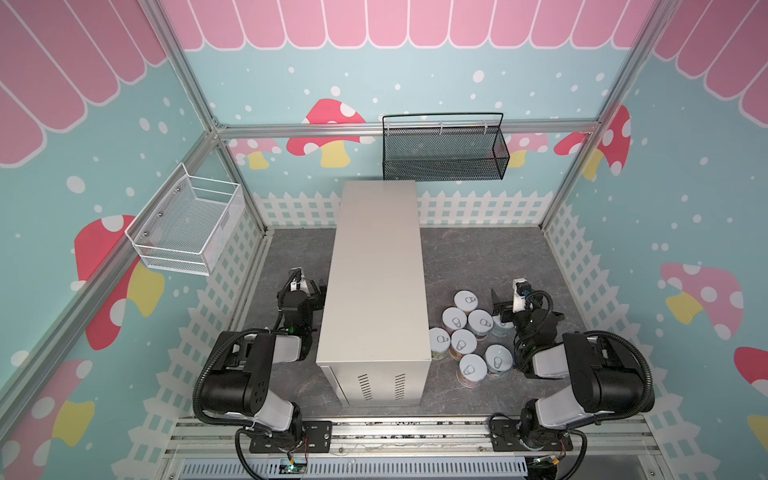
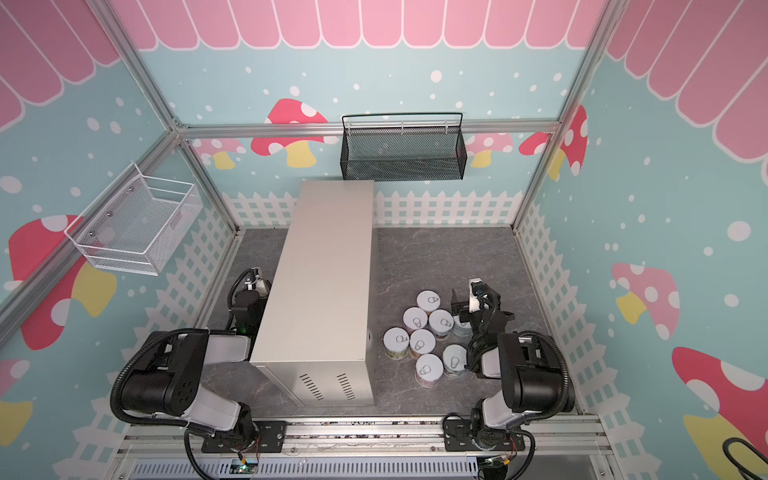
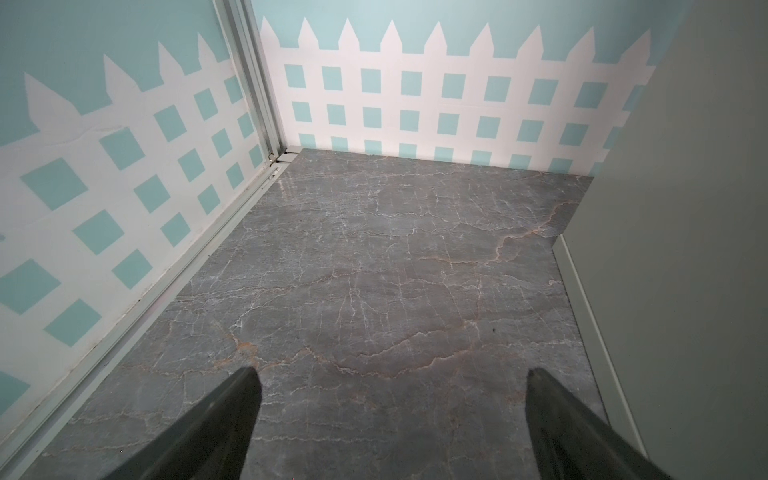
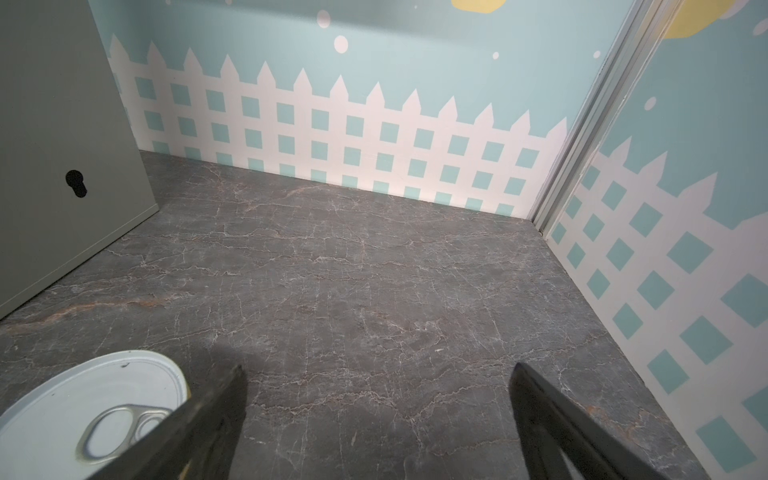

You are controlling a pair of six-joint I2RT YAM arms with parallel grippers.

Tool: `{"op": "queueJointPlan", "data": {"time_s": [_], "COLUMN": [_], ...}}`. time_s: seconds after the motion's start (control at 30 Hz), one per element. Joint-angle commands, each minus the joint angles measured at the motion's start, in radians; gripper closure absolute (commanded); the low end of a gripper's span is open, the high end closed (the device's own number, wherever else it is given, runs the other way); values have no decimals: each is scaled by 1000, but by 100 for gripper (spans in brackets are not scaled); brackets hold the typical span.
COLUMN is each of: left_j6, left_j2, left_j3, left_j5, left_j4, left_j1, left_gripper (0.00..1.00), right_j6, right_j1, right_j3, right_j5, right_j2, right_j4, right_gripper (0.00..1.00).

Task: Place and organize the canned foods onto the counter

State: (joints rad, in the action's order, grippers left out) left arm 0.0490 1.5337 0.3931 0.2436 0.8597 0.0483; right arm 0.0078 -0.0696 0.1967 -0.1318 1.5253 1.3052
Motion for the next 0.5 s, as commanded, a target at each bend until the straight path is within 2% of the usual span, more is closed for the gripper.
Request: {"op": "queueJointPlan", "data": {"time_s": [0.0, 0.1, 0.13, 0.2, 0.27, 0.37, 0.47], "left_j6": [28, 63, 84, 169, 303, 467, 540], "left_j2": [-47, -99, -113, -139, -154, -148, -135], "left_j3": [32, 111, 153, 247, 356, 527, 704], "left_j5": [117, 238, 309, 435, 538, 576, 548], "left_j4": [-68, -257, -341, -554, -803, -1128, -1376], "left_j1": [9, 16, 20, 27, 27, 29, 33], "left_gripper": [1, 1, 1, 1, 1, 1, 1], "right_j6": [-14, -13, -13, -13, -14, -13, -14], "right_j1": [8, 8, 7, 8, 8, 8, 8], "right_j3": [10, 10, 10, 10, 8, 9, 8], "right_j5": [-5, -6, -5, -6, -5, -6, -5], "right_j2": [4, 3, 4, 3, 4, 4, 3], "right_j4": [10, 10, 10, 9, 10, 11, 12], "right_gripper": [0, 0, 1, 0, 1, 1, 1]}}
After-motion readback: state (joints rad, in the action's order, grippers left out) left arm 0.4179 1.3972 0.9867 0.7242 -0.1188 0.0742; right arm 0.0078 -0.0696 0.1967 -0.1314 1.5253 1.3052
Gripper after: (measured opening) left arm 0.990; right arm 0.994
